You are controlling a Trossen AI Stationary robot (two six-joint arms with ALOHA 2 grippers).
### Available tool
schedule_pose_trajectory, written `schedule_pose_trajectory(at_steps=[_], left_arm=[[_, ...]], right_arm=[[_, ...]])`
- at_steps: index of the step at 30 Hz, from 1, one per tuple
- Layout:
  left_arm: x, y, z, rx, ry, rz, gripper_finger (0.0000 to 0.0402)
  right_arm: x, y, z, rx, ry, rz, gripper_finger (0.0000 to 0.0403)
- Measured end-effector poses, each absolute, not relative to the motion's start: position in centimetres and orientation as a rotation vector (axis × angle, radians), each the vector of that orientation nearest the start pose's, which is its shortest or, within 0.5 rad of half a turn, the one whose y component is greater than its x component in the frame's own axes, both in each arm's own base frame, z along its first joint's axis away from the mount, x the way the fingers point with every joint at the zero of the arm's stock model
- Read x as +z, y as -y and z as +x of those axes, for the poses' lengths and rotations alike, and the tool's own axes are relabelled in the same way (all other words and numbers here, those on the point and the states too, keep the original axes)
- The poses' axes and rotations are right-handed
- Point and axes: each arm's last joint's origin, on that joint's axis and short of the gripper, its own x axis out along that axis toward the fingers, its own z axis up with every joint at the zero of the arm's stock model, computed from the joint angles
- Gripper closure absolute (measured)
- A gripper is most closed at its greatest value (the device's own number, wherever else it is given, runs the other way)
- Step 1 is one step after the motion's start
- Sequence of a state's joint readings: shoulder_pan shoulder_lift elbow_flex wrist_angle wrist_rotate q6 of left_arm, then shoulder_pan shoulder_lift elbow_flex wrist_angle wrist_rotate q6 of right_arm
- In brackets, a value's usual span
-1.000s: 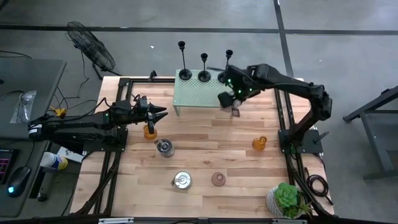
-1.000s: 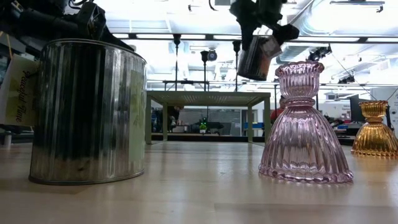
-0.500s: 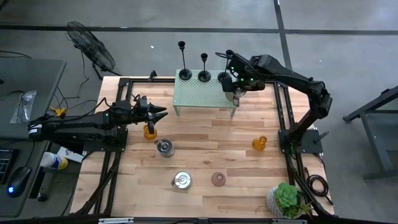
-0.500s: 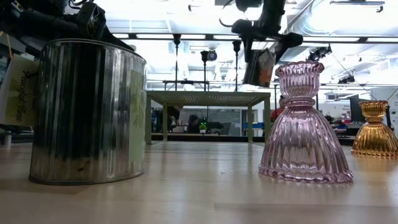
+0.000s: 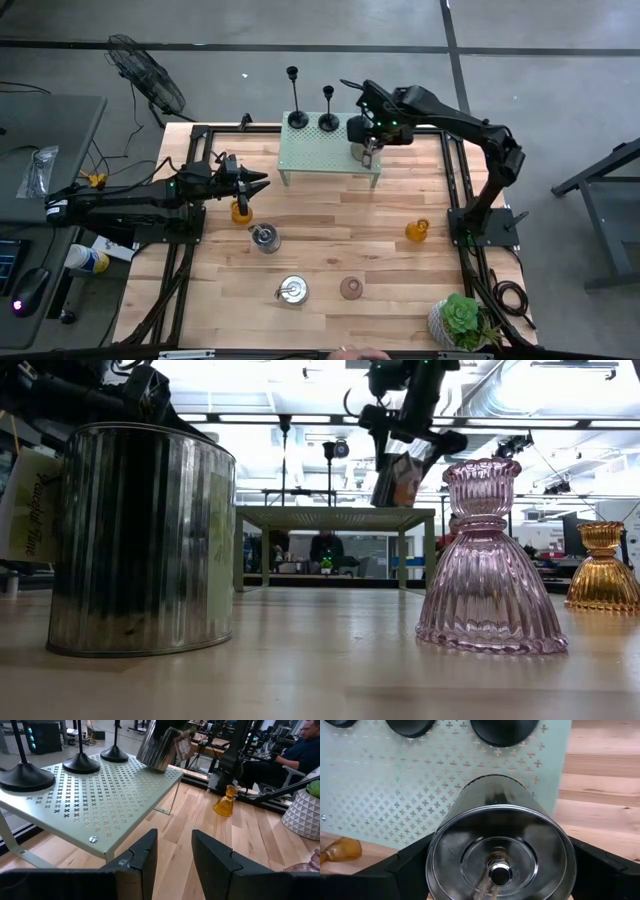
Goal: Pick & Place candle stick holders
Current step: Put the right scented candle on the shelf
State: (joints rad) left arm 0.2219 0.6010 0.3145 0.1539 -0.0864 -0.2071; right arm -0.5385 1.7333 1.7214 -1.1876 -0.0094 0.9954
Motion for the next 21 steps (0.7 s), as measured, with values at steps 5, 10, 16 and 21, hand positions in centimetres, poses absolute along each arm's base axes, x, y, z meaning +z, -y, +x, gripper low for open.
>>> schedule_pose_trajectory(at_steps=[5, 10, 16, 21], left_arm=[[22.84, -3.55, 14.57, 0.321, -0.1, -0.214, 0.0284], [22.84, -3.55, 14.57, 0.321, -0.1, -0.214, 0.0284], [22.84, -3.55, 14.58, 0.321, -0.1, -0.214, 0.0284], [22.84, -3.54, 14.57, 0.32, -0.1, -0.214, 0.0284]], right_arm=[[33.06, 17.72, 29.64, -1.034, -0.845, 1.181, 0.0057], [33.03, 17.72, 29.62, -1.036, -0.849, 1.177, 0.0057], [33.0, 17.76, 29.7, -1.032, -0.843, 1.174, 0.0046], [32.91, 17.86, 29.75, -1.041, -0.84, 1.151, 0.0039]])
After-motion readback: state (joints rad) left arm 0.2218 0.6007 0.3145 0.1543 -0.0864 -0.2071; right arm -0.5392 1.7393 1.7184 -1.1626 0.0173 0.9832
